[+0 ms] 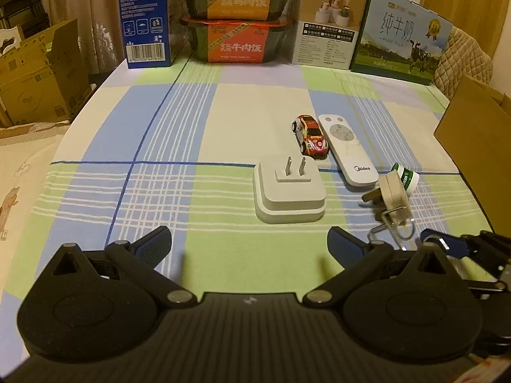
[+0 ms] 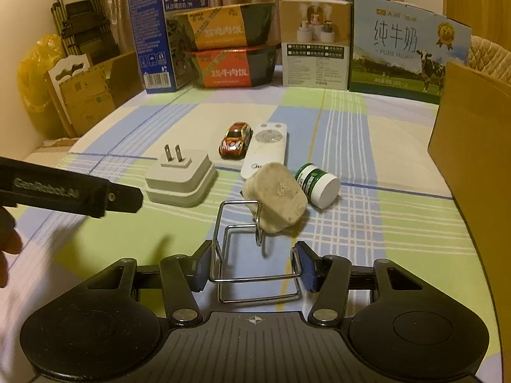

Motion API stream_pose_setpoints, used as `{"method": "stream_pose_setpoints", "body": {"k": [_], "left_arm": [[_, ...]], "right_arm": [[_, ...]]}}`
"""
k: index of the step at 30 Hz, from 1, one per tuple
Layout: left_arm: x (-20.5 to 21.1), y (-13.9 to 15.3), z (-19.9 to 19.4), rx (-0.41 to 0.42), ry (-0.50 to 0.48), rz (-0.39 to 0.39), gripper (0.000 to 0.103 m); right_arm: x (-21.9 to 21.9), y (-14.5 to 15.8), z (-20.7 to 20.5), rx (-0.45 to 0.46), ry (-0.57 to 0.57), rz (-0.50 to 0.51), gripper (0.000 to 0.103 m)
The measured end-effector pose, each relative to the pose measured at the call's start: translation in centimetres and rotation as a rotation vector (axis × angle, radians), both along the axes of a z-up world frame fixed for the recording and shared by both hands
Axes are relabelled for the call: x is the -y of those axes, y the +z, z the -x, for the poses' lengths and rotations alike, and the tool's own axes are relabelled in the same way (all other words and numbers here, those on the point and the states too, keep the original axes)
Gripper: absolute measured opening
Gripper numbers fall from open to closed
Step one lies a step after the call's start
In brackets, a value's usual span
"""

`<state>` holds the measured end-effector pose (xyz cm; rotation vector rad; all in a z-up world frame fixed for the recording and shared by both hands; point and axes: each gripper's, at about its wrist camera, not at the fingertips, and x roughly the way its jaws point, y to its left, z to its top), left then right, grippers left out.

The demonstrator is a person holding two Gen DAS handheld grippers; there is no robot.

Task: Organize rigid objects
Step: 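Lower the right tool onto the wire stand and close it around the frame, then grasp the white square plug adapter with the left tool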

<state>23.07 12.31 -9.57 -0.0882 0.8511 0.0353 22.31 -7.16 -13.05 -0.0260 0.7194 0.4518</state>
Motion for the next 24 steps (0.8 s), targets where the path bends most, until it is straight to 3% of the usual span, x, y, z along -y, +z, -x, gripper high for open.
{"method": "stream_pose_setpoints", "body": {"k": [13, 24], "left_arm": [[1.2, -0.6, -2.8, 0.051, -0.061, -0.010, 0.102], [2.9, -2.4, -5.8, 0.043, -0.077, -0.021, 0.076]], "right_arm": [[3.0, 2.4, 0.3, 0.067, -0.062, -0.014, 0.051], [4.8, 1.9, -0.5, 0.043, -0.108, -0.010, 0.051]]}}
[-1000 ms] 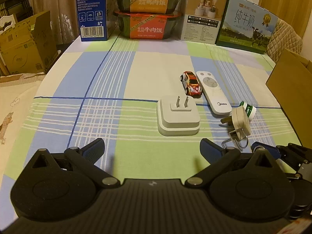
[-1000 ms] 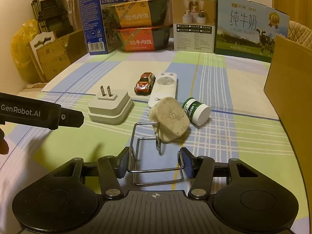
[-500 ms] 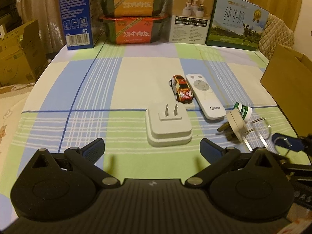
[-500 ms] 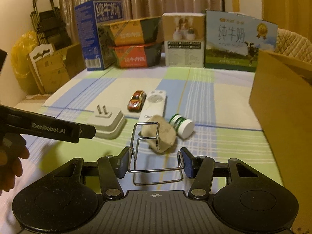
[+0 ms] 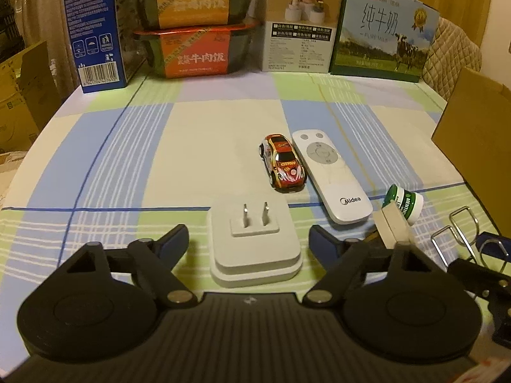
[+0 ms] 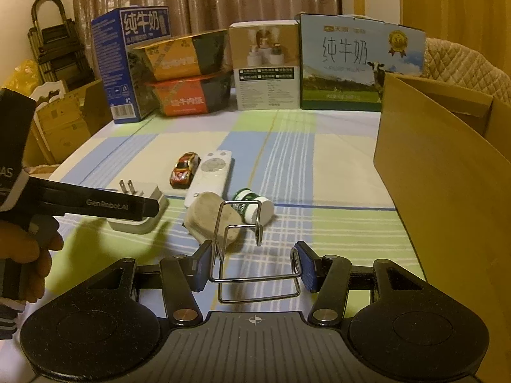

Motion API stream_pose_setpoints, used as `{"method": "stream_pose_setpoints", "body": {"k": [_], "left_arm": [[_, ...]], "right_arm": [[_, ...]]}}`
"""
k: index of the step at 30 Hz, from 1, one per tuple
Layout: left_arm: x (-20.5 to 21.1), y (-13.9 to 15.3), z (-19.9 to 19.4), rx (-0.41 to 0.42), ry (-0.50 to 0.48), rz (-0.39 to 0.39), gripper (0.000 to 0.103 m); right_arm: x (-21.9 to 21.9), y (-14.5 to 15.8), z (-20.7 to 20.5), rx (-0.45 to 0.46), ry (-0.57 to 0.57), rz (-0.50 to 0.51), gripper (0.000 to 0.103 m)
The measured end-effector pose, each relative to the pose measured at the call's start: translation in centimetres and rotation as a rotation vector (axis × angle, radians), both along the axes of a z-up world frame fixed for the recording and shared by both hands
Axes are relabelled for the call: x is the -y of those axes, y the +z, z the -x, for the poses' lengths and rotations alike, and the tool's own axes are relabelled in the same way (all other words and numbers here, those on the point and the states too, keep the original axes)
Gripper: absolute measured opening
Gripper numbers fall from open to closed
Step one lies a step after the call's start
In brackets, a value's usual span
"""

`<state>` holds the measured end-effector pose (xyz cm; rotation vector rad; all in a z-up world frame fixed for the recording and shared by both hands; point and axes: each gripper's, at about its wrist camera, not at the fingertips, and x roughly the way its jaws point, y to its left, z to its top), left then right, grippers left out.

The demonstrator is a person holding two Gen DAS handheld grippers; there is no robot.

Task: Organize rigid objects
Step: 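Grasp the white square plug adapter with the left tool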

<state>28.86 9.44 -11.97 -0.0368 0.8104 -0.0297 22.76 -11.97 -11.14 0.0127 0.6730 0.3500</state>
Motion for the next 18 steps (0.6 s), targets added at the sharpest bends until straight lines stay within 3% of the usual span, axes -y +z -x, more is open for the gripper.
{"method": "stream_pose_setpoints", "body": {"k": [4, 11, 18], "left_arm": [[0.4, -0.5, -0.3, -0.014, -0.010, -0.019, 0.063], [0.9, -0.2, 0.5, -0.048, -0.004, -0.016, 0.061], [1.7, 2.0, 3.0, -0.043, -0.001, -0.009, 0.061]], "right_arm": [[0.3, 0.0, -0.2, -0.004, -0.011, 0.000, 0.051], [0.7, 0.3, -0.1, -0.006, -0.027, 0.003, 0.051], [1.6, 1.5, 0.8, -0.002, -0.043, 0.006, 0.051]]}}
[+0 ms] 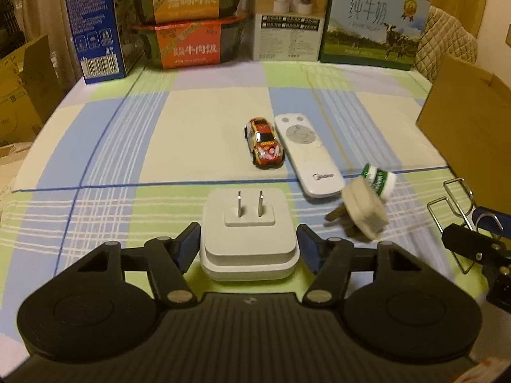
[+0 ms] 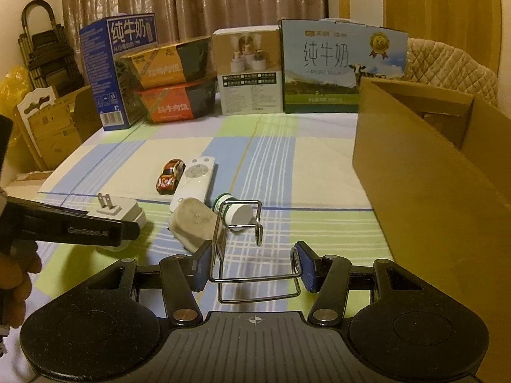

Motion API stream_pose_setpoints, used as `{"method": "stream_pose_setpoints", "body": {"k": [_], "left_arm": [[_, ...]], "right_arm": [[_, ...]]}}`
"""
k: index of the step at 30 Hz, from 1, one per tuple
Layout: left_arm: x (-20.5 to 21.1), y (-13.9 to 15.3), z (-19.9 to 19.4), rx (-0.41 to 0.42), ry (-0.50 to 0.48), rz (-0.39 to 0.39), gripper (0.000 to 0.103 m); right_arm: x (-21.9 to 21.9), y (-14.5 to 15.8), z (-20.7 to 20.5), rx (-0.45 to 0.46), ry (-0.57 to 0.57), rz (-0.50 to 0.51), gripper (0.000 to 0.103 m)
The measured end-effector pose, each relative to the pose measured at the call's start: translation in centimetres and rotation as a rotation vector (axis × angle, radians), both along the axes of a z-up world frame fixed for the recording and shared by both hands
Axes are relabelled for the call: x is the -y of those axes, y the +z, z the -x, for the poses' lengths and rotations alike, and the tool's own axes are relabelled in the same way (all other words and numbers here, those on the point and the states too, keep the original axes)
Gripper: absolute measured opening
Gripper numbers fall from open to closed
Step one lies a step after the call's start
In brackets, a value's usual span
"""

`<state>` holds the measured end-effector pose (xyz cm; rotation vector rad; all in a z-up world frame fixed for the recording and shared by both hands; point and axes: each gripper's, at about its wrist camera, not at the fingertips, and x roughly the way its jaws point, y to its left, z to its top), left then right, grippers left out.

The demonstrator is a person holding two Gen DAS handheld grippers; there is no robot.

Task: Organize rigid objects
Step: 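Grasp the white square plug adapter with the left tool, then carry the plug adapter with the left tool while the right tool carries the wire stand to the box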

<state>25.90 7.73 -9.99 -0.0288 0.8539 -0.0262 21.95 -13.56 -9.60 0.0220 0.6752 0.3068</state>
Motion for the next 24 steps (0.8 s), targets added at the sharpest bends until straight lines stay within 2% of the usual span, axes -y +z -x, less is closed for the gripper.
{"method": "stream_pose_setpoints", "body": {"k": [13, 18, 24], "left_arm": [[4.6, 7.1, 6.8, 0.089, -0.029, 0.031, 0.061], [7.2, 10.2, 9.8, 0.116, -0.062, 0.033, 0.061], [10.0, 12.4, 12.7, 0.122, -0.084, 0.065, 0.061]], "right_arm": [[3.1, 6.0, 4.1, 0.067, -0.036, -0.028, 0.051], [5.1, 8.7, 6.4, 0.097, -0.060, -0.037, 0.051], [8.8, 11.1, 8.8, 0.114, -0.098, -0.034, 0.051]]}}
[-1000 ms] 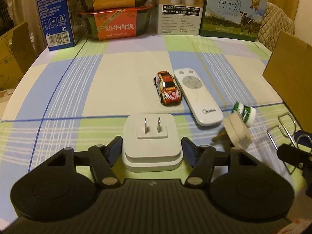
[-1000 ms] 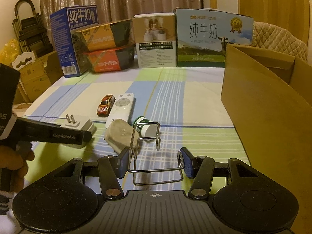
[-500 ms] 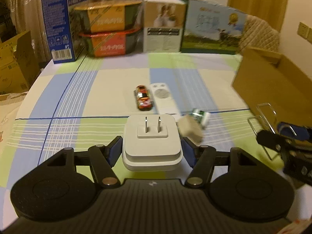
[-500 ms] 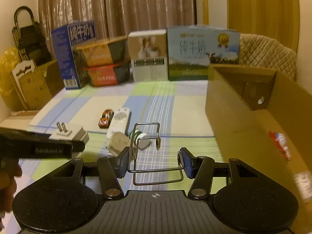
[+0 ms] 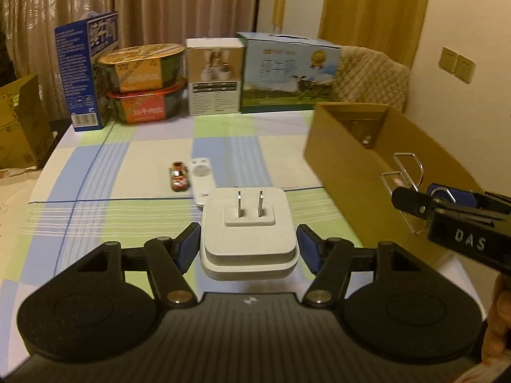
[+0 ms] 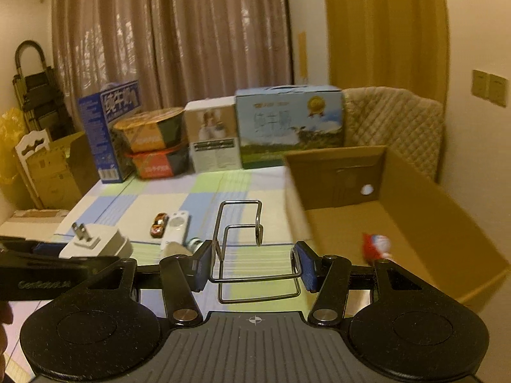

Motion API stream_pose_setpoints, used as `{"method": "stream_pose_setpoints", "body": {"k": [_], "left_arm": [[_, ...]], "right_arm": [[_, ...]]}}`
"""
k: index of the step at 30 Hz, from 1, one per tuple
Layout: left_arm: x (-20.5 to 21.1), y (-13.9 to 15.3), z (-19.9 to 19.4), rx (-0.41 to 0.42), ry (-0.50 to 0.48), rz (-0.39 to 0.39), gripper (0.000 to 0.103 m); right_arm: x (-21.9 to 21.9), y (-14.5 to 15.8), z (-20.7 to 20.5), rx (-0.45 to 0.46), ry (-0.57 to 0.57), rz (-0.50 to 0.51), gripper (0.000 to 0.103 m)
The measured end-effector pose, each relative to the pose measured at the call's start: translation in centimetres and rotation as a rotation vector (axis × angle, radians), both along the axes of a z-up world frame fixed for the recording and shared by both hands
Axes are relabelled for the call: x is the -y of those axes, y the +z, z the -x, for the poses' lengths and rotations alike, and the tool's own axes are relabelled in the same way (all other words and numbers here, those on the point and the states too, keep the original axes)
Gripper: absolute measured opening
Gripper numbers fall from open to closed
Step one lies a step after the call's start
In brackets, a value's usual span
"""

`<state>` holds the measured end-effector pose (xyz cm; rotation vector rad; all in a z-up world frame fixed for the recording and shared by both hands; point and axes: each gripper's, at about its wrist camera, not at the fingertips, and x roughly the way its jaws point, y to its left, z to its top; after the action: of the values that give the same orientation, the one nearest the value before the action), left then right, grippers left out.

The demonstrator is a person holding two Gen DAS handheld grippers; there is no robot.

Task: Organize rigid objects
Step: 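Carry the plug adapter with the left tool while the right tool carries the wire stand to the box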

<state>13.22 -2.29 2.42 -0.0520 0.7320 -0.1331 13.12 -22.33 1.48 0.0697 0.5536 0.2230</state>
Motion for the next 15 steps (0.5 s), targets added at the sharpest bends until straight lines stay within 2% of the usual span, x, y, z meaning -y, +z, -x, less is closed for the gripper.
{"method": "stream_pose_setpoints", "body": {"k": [6, 15], "left_arm": [[3.4, 1.2, 1.9, 0.011, -0.056, -0.003, 0.061], [7.7, 2.9, 2.4, 0.030, -0.138, 0.007, 0.061]], "right_arm": [[4.1, 1.3, 2.0, 0.010, -0.062, -0.002, 0.051], [9.1, 2.6, 3.6, 0.020, -0.143, -0.011, 0.051]]}}
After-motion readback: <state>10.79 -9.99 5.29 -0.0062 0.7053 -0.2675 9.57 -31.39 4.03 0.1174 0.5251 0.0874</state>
